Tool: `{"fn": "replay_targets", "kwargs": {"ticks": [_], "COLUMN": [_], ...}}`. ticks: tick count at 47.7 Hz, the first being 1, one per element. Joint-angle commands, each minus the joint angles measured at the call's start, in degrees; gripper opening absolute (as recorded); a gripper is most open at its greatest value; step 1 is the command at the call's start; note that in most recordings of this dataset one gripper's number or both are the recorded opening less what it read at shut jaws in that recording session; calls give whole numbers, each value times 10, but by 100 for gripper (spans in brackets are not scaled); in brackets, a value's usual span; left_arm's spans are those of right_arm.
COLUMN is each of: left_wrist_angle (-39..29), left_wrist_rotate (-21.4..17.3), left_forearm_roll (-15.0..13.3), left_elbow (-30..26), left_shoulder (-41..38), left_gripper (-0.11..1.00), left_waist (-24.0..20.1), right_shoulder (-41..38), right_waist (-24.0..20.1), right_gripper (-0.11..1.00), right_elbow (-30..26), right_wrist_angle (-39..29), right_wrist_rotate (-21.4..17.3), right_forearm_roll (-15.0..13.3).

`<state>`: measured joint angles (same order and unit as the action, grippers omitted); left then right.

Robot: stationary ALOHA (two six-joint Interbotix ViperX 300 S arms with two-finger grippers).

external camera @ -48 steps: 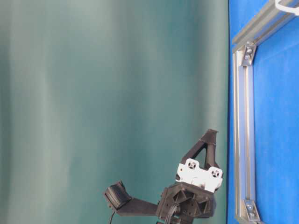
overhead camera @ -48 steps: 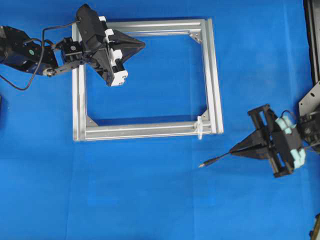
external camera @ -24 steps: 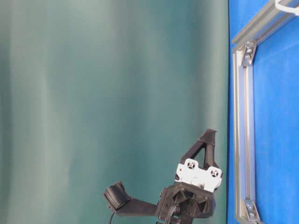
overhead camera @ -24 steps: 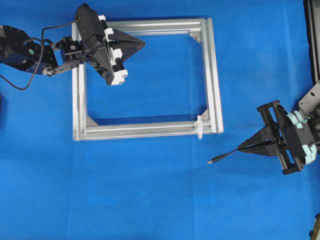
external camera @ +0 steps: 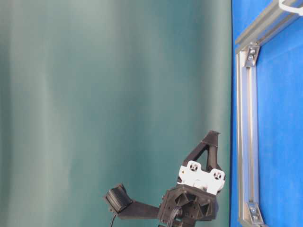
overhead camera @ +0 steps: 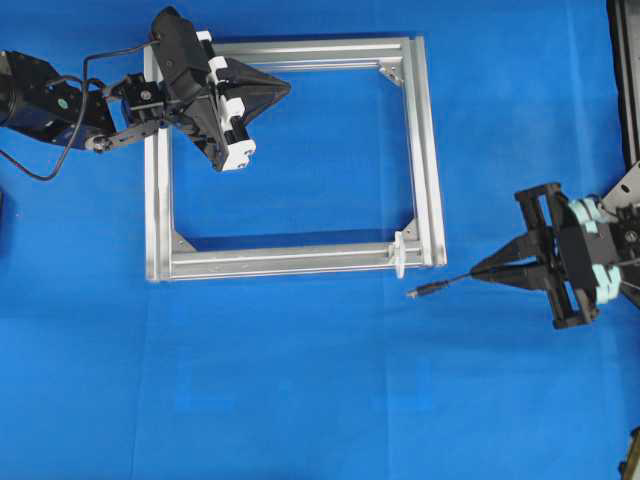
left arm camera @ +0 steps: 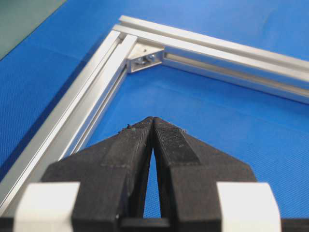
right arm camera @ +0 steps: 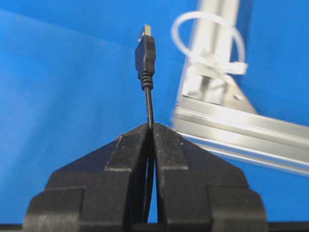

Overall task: Insert the wire through the string loop located on the right side.
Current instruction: 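Move the right gripper rightward, aligning the cable tip with the white loop, then push the cable tip leftward into the white zip-tie loop with the right gripper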

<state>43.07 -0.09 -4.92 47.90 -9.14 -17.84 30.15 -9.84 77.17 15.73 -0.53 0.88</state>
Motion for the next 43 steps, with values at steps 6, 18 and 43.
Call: {"fn": "replay_targets", "kwargs": {"ticks": [6,18,43], "left_wrist_angle": [6,6,6], "left_wrist_rotate": [-1,-1,-1], "left_forearm_roll": [3,3,3], "left_elbow": [-4,-4,-4], "left_shoulder": [18,18,18], "left_gripper": [0,0,0], "left_waist": [-2,-2,-2], "right_shoulder": [1,1,2], "right_waist": [35,57,62], "right_gripper": [-3,-3,-3], "right_elbow": [-4,-4,-4], "right_wrist_angle": [4,4,6], "right_wrist_rotate": [2,2,3], "right_forearm_roll": [2,1,1]}}
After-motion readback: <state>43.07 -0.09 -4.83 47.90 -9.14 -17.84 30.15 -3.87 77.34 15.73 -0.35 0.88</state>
